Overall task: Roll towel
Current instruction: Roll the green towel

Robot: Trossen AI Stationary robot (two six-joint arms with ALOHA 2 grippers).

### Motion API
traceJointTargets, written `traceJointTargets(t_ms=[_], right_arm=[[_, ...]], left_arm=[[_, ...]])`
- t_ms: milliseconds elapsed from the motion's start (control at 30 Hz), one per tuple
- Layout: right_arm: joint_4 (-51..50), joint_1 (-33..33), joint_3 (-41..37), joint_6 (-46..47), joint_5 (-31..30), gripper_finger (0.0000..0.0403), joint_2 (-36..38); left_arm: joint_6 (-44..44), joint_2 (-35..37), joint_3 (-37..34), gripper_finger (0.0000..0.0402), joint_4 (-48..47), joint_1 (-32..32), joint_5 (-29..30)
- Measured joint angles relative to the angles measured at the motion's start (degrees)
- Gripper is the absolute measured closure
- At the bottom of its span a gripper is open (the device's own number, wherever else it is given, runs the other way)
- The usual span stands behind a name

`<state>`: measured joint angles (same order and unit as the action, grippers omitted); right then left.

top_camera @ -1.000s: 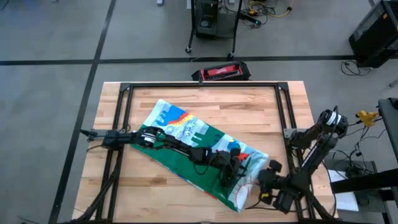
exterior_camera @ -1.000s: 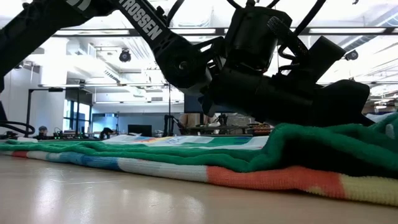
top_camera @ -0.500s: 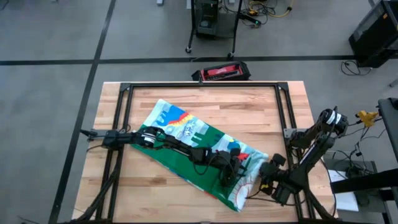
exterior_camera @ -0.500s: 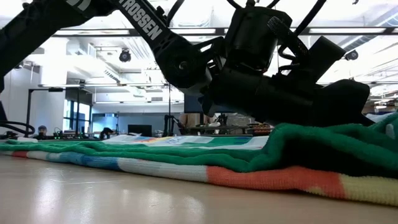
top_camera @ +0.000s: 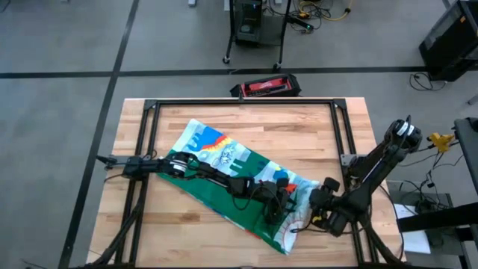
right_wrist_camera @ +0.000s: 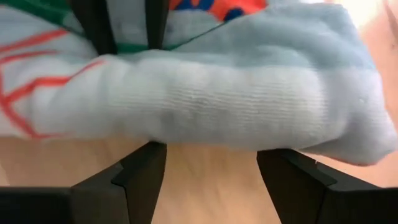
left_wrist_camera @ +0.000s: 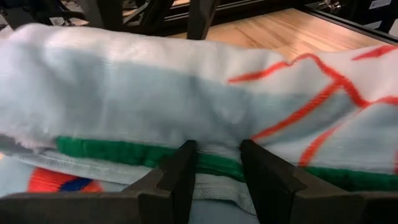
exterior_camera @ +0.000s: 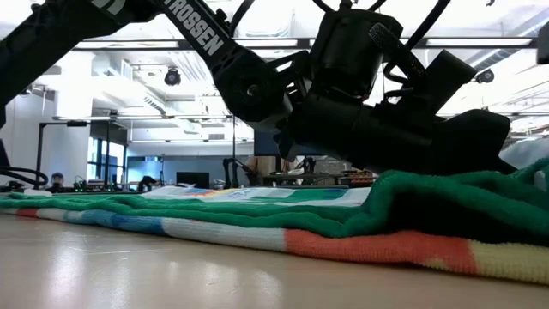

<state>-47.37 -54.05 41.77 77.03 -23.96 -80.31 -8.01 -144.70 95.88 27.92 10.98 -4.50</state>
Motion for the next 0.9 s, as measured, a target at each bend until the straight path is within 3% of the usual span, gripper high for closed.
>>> traceJointTargets(t_ms=[200, 400, 733, 900], right_arm=[[0.4, -3.9, -1.1, 6.6, -0.1, 0.0178, -4.1], [0.6, -3.1, -1.4, 8.4, -0.6, 0.017, -8.5], [0.0, -2.2, -1.5, 6.6, 0.1, 0.0179, -5.5], [0.2, -2.2, -1.5, 7.5, -0.1, 0.0187, -5.2]], left_arm=[[0.5, 1.0, -0.1, 0.0283, -0.8, 0.0, 0.1], [-0.5, 3.1, -0.3, 0.0283, -1.6, -0.1, 0.2], [-4.5, 3.4, 8.4, 0.0283, -3.5, -2.9, 0.4], [-4.6, 1.9, 9.9, 0.0283, -3.4, -5.2, -2.4]])
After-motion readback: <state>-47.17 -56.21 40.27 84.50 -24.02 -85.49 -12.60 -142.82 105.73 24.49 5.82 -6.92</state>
